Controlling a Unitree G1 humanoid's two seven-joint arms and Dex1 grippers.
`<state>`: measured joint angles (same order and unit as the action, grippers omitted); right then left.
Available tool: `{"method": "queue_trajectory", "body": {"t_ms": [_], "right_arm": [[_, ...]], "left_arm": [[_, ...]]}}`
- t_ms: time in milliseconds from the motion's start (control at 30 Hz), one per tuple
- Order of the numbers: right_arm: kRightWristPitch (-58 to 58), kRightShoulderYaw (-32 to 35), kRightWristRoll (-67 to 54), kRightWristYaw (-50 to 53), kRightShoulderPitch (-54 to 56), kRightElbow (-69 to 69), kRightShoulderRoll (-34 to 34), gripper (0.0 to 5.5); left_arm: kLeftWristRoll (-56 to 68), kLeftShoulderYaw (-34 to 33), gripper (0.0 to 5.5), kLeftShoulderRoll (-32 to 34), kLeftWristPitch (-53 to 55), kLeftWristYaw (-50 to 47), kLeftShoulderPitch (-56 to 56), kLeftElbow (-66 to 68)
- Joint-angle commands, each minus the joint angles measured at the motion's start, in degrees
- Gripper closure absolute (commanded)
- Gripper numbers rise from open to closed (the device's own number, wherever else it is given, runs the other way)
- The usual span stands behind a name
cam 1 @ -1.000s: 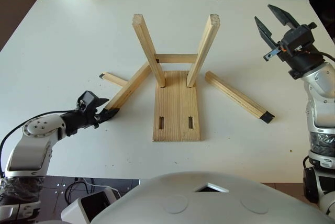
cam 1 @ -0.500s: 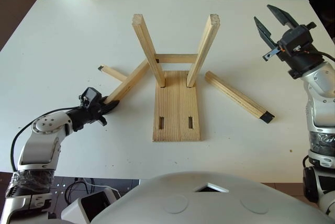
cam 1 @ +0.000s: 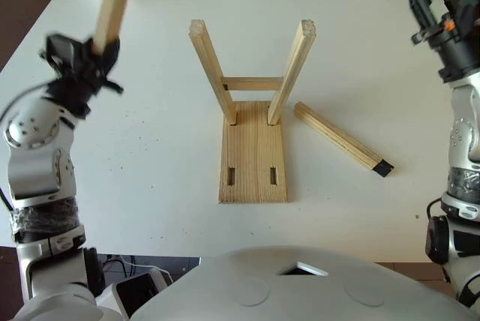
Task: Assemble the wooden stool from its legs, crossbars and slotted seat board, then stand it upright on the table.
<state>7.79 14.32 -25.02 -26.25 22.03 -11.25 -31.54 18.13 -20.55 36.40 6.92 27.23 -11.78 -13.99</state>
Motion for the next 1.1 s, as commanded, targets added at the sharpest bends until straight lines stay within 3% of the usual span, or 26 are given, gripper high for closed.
{"method": "queue_trajectory", "body": {"t_ms": [33, 167, 300, 567, 800, 1100], "right_arm": [[15.09, -1.26, -15.51, 0.74, 6.74, -8.50, 1.24, 3.93], [24.31, -2.78, -28.02, -0.31, 11.12, -12.42, 2.19, 3.64], [28.25, -5.46, -33.62, -3.50, 12.19, -15.58, 2.10, 3.13], [29.57, -8.07, -36.83, -3.54, 13.82, -16.26, 5.12, 3.09], [31.74, -7.32, -40.41, -1.09, 16.09, -15.71, 5.78, 1.98], [33.79, -4.65, -45.13, -0.15, 18.17, -14.85, 4.06, 1.98]], "left_arm": [[-5.37, 5.43, 4.43, -0.92, -10.01, -1.41, -9.76, -9.90], [-7.06, 14.90, 4.43, -5.01, -12.99, 0.00, -17.11, -10.51], [-7.80, 18.98, 4.43, -7.64, -13.93, 0.67, -17.59, -9.98], [-10.89, 22.01, 4.43, -9.56, -17.80, 1.31, -16.13, -9.52], [-13.40, 23.47, 4.43, -9.60, -20.74, 1.93, -13.47, -9.76], [-16.35, 23.21, 4.43, -8.67, -23.60, 2.33, -11.26, -8.46]]}}
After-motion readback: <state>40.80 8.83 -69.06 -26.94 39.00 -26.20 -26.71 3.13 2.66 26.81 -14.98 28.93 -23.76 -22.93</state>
